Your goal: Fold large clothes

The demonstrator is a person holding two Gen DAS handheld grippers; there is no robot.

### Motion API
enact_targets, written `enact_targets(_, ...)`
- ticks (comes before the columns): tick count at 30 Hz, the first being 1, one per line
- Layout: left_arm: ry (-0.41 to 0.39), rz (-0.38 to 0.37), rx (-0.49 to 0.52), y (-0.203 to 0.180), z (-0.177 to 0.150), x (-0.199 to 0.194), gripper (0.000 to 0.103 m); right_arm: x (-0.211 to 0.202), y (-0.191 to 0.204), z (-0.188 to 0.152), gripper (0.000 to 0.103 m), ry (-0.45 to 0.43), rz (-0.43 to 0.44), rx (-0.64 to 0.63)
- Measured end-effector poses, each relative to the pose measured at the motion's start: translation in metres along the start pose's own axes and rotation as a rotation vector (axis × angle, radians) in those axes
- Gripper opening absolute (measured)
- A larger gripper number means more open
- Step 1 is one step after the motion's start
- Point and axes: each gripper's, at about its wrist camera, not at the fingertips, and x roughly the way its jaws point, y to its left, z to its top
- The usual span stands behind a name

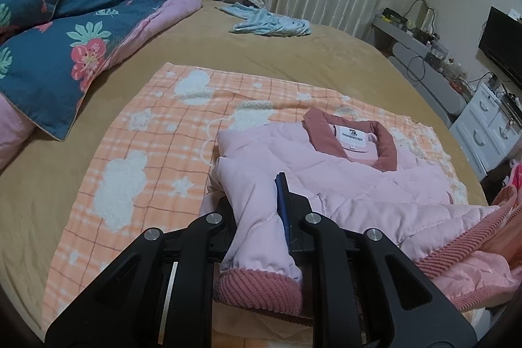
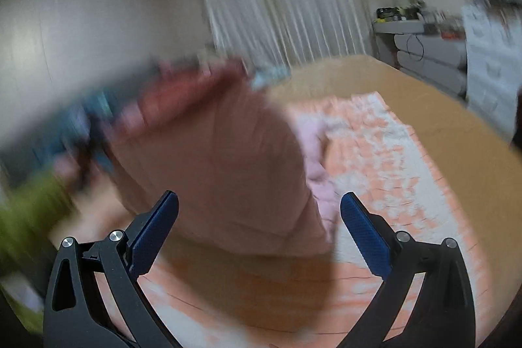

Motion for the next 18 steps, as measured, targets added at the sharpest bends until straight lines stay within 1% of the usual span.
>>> enact_targets(3,-0.006,-0.008,0.004,-0.001,0.0,-0.004,0.01,0.043,0.004,0.014,0.099,0.05,-0.035,-0.068)
enact_targets(5,-0.014,-0.01,0.011,-0.002,-0.001,-0.006,0.011,0.061,-0.003,0.023,0.099,0.047,-0.023,-0.045)
enact_targets(6,-0.016,-0.01,0.008,-0.001,-0.001,-0.006,0.011,0.068,-0.005,0.028,0.097,0.021,0.0,-0.03)
enact_targets(7,-0.019,-0.011,0.001,0.001,-0.002,-0.008,0.012,0.073,-0.006,0.033,0.081,-0.008,0.023,-0.018)
enact_targets(8,-0.022,-0.013,-0.003,0.001,-0.002,-0.009,0.012,0.079,-0.007,0.038,0.071,-0.027,0.026,-0.004)
enact_targets(9,-0.027,-0.017,-0.01,0.002,-0.002,-0.011,0.012,0.084,-0.008,0.042,0.054,-0.032,0.005,0.008)
enact_targets(10,-0.035,-0.036,-0.014,0.002,-0.002,-0.016,0.016,0.088,-0.009,0.046,0.041,-0.038,-0.008,0.023)
enact_targets(11,-0.042,-0.048,-0.014,0.002,-0.002,-0.019,0.019,0.091,-0.011,0.049,0.038,-0.049,-0.019,0.04)
enact_targets(12,-0.048,-0.06,-0.014,0.001,-0.001,-0.023,0.03,0.095,-0.012,0.053,0.033,-0.064,-0.035,0.056)
enact_targets(13,-0.058,-0.072,-0.01,-0.002,0.0,-0.028,0.043,0.098,-0.012,0.055,0.029,-0.07,-0.05,0.064)
enact_targets(16,-0.1,-0.077,0.008,-0.01,0.008,-0.042,0.065,0.106,-0.013,0.063,0.025,-0.104,-0.083,0.08)
enact_targets(18,-0.14,-0.054,0.028,-0.015,0.013,-0.053,0.074,0.112,-0.013,0.067,0.024,-0.114,-0.106,0.094)
